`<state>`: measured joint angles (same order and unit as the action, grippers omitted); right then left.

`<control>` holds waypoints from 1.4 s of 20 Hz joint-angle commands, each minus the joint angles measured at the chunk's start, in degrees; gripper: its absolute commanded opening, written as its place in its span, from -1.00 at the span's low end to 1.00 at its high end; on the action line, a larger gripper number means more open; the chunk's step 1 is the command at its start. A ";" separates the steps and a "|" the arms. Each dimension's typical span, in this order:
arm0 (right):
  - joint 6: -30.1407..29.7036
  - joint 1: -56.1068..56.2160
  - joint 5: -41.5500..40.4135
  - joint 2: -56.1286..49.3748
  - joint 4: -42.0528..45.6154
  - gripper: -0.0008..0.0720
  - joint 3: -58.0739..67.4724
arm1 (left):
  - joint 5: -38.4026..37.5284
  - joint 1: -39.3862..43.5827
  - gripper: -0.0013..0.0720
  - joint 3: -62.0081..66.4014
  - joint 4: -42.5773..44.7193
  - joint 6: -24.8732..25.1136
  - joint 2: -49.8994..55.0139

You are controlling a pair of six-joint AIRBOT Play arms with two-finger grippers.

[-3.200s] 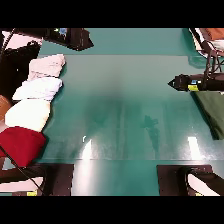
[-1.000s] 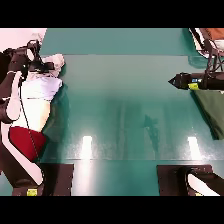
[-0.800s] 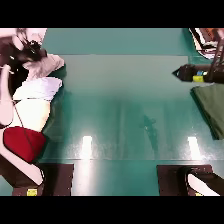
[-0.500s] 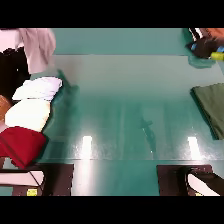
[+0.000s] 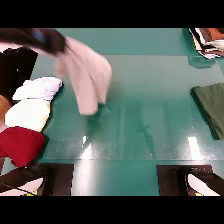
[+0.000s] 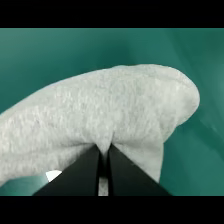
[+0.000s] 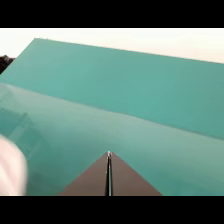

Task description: Fold the shirts.

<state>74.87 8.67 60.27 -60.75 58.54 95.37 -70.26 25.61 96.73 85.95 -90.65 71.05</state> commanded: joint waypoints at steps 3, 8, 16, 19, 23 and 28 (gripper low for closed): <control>0.02 0.04 4.92 -0.02 -0.02 -0.94 0.81 | 12.46 9.68 0.76 -19.89 -1.70 -2.60 -0.68; 0.04 0.04 5.90 0.00 -0.07 -0.94 0.81 | 7.08 -0.87 0.74 -21.70 -4.17 -2.54 -0.70; 0.09 0.04 5.97 0.00 -0.13 -0.94 -2.19 | 19.98 -6.12 0.74 -42.29 -36.26 12.11 2.78; 0.09 0.04 5.92 0.00 -0.59 -0.94 -4.42 | 21.51 -6.03 0.74 -42.49 -50.84 22.84 5.99; 0.09 0.04 5.75 0.00 -0.57 -0.94 -5.84 | 22.32 -5.81 0.74 -42.51 -52.94 24.00 8.87; 0.09 0.04 5.73 -0.02 -0.50 -0.94 -5.84 | 24.20 -5.84 -0.36 -42.32 -53.64 24.06 11.61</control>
<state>74.96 8.67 66.02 -60.75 58.04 89.73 -47.90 19.79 54.37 34.15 -67.55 81.43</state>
